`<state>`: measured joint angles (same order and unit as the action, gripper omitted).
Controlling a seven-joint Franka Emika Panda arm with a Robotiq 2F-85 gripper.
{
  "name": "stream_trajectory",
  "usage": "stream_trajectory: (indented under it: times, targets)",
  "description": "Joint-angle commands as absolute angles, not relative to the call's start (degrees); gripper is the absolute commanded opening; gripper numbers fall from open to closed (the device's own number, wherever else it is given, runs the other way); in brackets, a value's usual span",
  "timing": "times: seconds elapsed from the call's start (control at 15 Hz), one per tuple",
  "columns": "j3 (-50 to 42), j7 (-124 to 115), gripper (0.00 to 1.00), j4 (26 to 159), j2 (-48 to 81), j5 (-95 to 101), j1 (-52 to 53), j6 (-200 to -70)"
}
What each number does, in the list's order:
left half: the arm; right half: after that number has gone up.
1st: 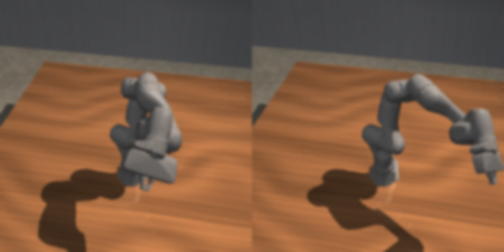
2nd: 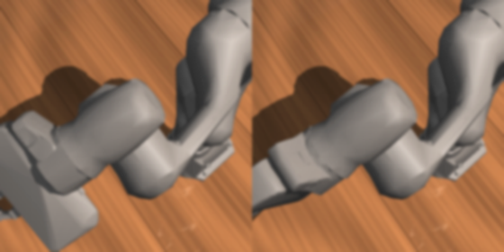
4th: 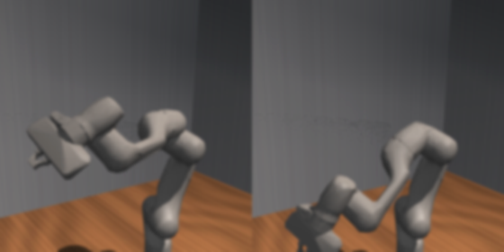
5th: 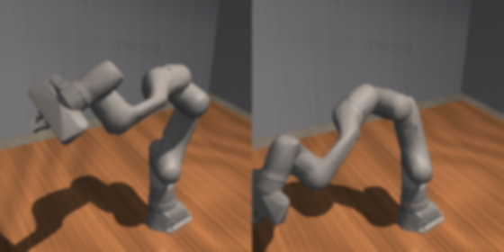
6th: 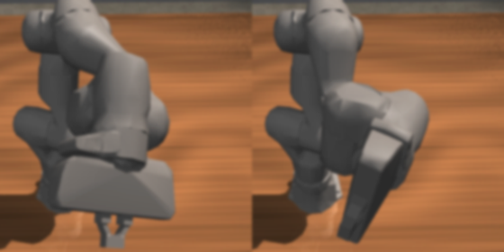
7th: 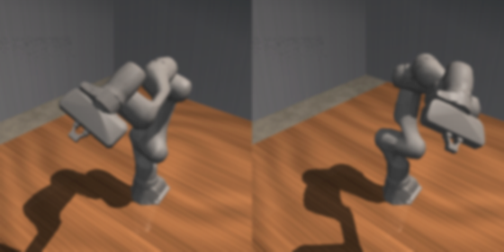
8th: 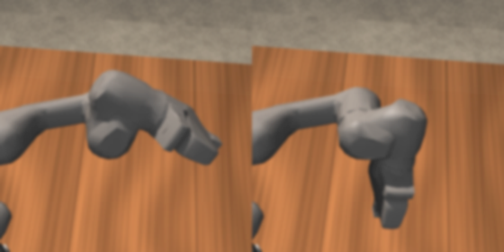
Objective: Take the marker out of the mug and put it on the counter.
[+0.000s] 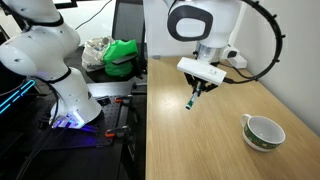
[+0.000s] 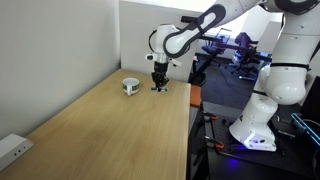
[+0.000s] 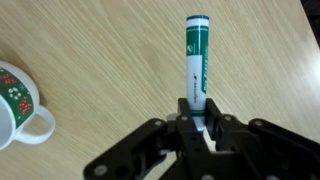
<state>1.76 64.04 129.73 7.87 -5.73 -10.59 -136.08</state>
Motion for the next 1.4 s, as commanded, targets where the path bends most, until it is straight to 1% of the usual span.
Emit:
stream_trajectory:
  times: [0.0,0.6,1.07,1.13,1.2,1.33]
  targets:
    - [-0.4,65.7,0.05,132.4,5.8,-3.4,-9.6,-134.1]
    - [-1.3,75.2,0.05,134.5,6.9,-1.9,-9.9,-134.6]
    - [-2.2,79.1,0.05,133.9,8.4,4.6,-9.5,-134.0]
    - [-2.2,78.8,0.33,133.8,8.6,5.3,-9.4,-134.1]
    - [-2.2,78.7,0.45,133.8,8.7,5.9,-9.4,-134.4]
    - [-2.1,78.3,0.59,133.8,8.6,6.7,-9.2,-134.5]
